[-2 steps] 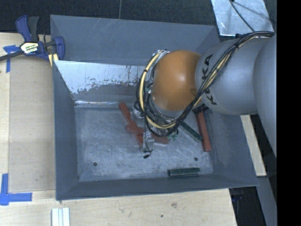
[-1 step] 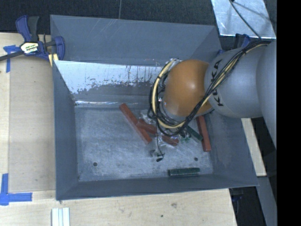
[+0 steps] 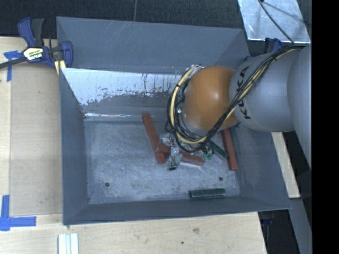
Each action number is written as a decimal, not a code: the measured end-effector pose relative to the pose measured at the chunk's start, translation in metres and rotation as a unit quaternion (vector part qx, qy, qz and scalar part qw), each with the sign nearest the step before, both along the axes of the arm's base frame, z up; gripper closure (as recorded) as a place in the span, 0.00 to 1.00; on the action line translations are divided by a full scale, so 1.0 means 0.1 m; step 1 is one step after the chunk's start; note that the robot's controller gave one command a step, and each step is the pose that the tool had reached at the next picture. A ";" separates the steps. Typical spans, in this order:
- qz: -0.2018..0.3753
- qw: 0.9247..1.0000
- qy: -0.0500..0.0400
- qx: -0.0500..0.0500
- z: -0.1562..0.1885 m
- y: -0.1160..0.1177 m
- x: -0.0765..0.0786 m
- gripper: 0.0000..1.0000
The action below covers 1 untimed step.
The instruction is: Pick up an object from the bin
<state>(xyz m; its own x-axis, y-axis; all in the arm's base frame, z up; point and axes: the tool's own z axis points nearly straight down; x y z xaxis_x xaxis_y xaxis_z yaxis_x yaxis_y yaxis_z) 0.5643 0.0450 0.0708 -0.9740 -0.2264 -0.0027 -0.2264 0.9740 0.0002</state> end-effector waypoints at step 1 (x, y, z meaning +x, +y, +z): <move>0.005 1.000 -0.001 0.000 0.43 -0.25 -0.12 1.00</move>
Offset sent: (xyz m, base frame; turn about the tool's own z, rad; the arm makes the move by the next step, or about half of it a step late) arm -0.0129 -0.0248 0.0423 -0.0133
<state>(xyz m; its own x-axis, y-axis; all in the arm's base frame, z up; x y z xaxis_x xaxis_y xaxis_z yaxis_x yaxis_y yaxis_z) 0.5524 0.0196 0.1134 -0.9717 -0.2364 -0.0038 -0.2364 0.9717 -0.0005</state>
